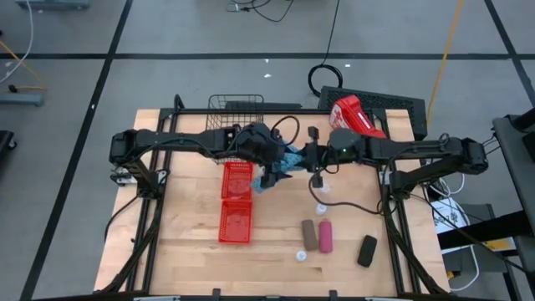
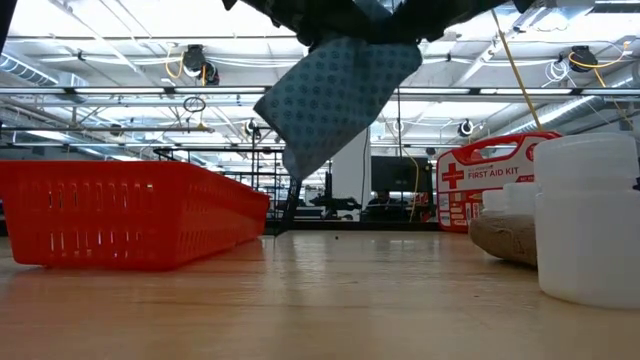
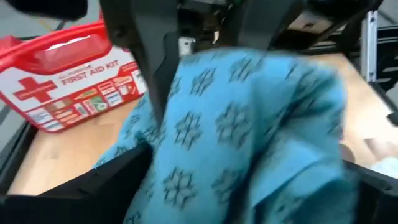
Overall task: Pick & place medical supplies in basket/bin
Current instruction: Put the blue patient gown into the black wire basket
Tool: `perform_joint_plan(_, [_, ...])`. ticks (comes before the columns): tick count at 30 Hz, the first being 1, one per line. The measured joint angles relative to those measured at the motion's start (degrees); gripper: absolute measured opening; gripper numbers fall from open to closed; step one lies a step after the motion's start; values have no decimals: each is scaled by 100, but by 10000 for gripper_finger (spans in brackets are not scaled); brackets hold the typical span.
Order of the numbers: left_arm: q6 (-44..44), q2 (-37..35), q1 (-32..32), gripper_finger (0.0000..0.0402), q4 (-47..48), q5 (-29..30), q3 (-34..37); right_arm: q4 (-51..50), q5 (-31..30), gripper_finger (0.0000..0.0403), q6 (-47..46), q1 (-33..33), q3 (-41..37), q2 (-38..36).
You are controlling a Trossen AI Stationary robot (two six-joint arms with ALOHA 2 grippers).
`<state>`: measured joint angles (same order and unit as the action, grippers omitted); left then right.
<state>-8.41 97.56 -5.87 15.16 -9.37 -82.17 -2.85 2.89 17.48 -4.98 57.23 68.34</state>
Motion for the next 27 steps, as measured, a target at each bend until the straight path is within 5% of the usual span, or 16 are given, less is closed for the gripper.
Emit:
perform_joint_plan(18, [-597,9,31,375,-114,608,0,-138,-10,74,19,496,0,-527])
perform_joint_plan(22, [-648,15,101,331,-75,656,9,-249,-92,74,9,506,0,-608])
perform_joint_plan(27, [-1006,19,125,224,-177,663,14,-248,-125,74,-4,545,0,-613])
